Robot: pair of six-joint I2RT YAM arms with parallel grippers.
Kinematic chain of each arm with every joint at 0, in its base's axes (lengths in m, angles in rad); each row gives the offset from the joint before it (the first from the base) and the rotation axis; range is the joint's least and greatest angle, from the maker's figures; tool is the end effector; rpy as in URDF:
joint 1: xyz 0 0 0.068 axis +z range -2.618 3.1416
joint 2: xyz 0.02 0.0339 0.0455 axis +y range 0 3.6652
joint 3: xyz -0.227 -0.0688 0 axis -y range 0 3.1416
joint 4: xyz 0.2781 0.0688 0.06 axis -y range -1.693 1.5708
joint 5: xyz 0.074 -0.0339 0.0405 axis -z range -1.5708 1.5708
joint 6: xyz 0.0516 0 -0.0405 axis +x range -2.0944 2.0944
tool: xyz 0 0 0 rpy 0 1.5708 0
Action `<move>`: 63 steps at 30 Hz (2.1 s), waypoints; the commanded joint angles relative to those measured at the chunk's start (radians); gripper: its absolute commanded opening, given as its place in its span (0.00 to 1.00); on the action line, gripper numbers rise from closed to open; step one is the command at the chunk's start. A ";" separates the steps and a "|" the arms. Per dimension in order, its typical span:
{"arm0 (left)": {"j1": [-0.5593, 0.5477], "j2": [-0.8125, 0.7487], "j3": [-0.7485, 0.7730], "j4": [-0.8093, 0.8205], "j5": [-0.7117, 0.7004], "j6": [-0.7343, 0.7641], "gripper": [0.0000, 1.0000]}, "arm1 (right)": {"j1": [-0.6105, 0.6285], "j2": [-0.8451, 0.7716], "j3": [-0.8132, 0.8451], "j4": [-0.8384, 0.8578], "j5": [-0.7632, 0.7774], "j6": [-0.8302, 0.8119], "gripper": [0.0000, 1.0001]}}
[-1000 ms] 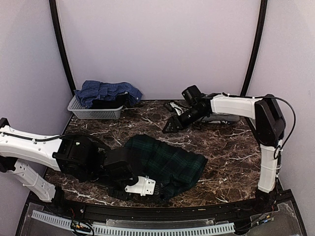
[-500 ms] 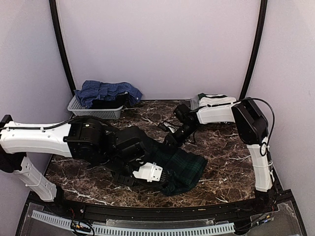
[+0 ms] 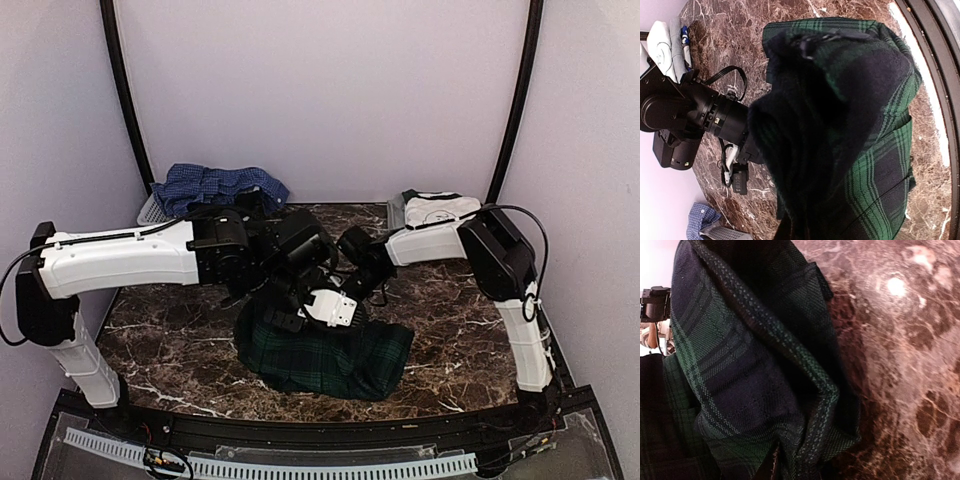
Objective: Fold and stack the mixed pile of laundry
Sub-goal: Fold the rectangle-folded skirt at the center of the board.
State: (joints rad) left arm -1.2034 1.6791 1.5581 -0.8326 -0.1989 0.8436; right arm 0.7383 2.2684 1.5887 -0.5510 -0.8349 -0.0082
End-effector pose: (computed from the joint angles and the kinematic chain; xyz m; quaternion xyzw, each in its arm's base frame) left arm 0.1532 -0.3696 0.2636 0.7939 0.5191 0.0390 0.3143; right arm 0.3116 0.3352 0.0569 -0.3924 0.8139 0.4285 0.0019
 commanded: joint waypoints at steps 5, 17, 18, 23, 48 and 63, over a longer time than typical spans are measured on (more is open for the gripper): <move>0.055 0.068 0.011 0.160 0.055 0.121 0.17 | 0.026 0.016 0.007 0.030 -0.056 -0.006 0.21; 0.162 -0.025 -0.064 0.412 -0.022 -0.047 0.55 | -0.119 -0.091 0.118 -0.021 0.124 0.052 0.51; 0.186 -0.056 -0.054 0.402 0.001 -0.094 0.56 | -0.135 -0.112 0.120 -0.026 0.138 0.060 0.52; 0.285 -0.208 -0.137 0.364 0.081 -0.536 0.60 | -0.205 -0.279 0.016 -0.015 0.145 0.093 0.57; 0.490 -0.360 -0.736 0.648 0.507 -1.288 0.65 | -0.012 -0.630 -0.544 0.222 0.108 0.502 0.59; 0.490 -0.200 -0.585 0.681 0.592 -1.231 0.17 | -0.007 -0.745 -0.619 0.147 0.198 0.514 0.00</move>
State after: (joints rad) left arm -0.7147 1.4719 0.9218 -0.1848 0.3538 -0.4107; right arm 0.7223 1.6154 1.0264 -0.3725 -0.7029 0.4999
